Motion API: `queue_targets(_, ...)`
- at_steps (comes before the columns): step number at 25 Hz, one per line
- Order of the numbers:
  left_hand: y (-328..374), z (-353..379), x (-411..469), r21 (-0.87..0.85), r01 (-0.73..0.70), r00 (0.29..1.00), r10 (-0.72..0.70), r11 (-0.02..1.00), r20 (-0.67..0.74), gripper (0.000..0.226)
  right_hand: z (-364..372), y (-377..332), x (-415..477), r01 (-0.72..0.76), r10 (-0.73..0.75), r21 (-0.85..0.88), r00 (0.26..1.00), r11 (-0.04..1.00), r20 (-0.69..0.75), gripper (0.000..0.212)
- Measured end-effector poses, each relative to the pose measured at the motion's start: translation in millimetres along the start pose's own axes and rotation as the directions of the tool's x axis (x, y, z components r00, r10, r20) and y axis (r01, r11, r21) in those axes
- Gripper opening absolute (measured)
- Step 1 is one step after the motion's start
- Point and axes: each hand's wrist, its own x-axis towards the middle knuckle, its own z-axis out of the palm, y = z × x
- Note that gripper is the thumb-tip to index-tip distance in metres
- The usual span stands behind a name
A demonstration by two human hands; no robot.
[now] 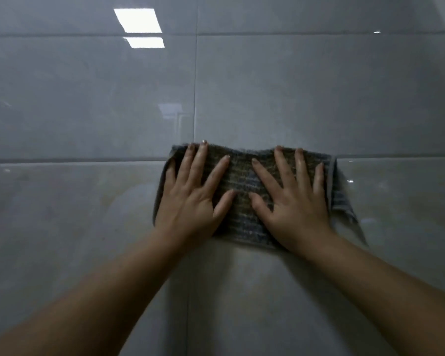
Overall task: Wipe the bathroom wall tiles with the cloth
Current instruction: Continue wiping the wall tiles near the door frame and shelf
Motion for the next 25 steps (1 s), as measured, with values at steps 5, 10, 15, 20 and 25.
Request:
queue_targets(5, -14, 0, 5, 0.015, 0.061, 0.998, -0.060, 0.998, -0.029, 0.069, 6, -30, 23, 0.006, -0.004, 0.034, 0.999, 0.999, -0.046, 0.066)
queue_targets(10, 7, 6, -63, 0.024, 0.044, 0.999, -0.045, 0.999, 0.023, 0.067, 6, -4, -47, 0.225, -0.225, 0.015, 0.974, 0.974, -0.016, 0.062)
queue_targets(15, 43, 0, 21, -0.011, 0.124, 0.988, -0.123, 0.992, 0.097, 0.074, -3, 41, 14, 0.043, -0.043, -0.002, 0.999, 0.999, 0.016, 0.065)
queue_targets(20, 79, 14, -20, -0.034, 0.026, 0.998, -0.024, 0.999, 0.057, 0.066, -2, 65, -48, 0.069, -0.069, -0.006, 0.997, 0.998, -0.040, 0.061)
queue_targets(25, 137, 27, -8, -0.034, 0.021, 0.999, -0.020, 0.999, 0.050, 0.069, -10, 129, -57, 0.095, -0.095, -0.032, 0.995, 0.995, -0.006, 0.062)
